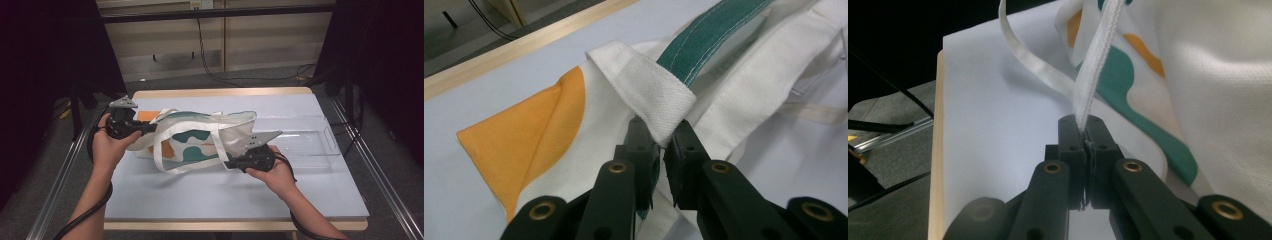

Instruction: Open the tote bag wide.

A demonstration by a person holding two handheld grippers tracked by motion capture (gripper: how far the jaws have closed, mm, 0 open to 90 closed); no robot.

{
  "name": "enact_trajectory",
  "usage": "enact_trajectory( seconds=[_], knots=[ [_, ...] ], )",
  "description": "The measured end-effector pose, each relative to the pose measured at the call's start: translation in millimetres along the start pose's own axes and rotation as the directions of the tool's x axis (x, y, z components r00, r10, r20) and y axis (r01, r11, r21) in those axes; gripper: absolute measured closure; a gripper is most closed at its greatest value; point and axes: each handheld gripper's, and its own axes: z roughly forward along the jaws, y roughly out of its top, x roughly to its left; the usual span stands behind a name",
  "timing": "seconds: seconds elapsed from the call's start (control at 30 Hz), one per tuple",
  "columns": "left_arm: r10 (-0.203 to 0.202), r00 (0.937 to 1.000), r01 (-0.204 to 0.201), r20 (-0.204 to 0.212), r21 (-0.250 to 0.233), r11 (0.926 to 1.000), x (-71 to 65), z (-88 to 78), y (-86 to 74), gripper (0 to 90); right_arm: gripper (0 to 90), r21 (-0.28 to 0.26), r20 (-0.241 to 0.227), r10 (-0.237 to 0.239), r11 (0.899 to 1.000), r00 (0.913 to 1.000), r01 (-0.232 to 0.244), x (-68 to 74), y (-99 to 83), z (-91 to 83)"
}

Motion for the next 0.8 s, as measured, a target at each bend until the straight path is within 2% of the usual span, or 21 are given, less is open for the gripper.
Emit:
enact_trajectory(
  seconds=[0.23,0.33,0.5,0.53,0.73,0.8],
  knots=[
    [0.001,1.0000,-0.001,0.006,0.003,1.0000,-2.0,2.1,4.8,82.1,87.6,0.025,-0.030,0.010,1.000,0.9995,-0.010,4.4,-7.7,5.6],
    [-0.005,1.0000,0.006,0.005,-0.003,1.0000,-1.2,2.8,5.4,82.1,87.5,0.058,-0.033,0.009,0.998,0.9994,-0.007,5.5,-14.7,11.7],
    [0.002,1.0000,-0.002,0.008,0.003,1.0000,-1.8,2.3,7.2,82.1,87.3,0.042,-0.031,0.019,0.999,0.9993,-0.017,6.1,-17.1,12.2],
    [0.005,0.9999,-0.005,0.009,0.008,1.0000,-1.7,2.2,7.6,82.1,84.8,0.022,-0.027,0.019,1.000,0.9994,-0.019,6.9,-14.5,10.4],
    [0.008,0.9999,-0.009,0.007,0.008,0.9999,-2.3,2.7,8.1,82.1,67.3,-0.006,0.021,-0.002,1.000,0.9998,0.002,10.4,-1.7,4.8],
    [0.015,0.9999,-0.015,0.008,0.009,0.9998,-2.4,2.7,8.7,82.0,64.6,-0.023,0.031,0.000,1.000,0.9995,0.001,10.2,3.6,2.6]
  ],
)
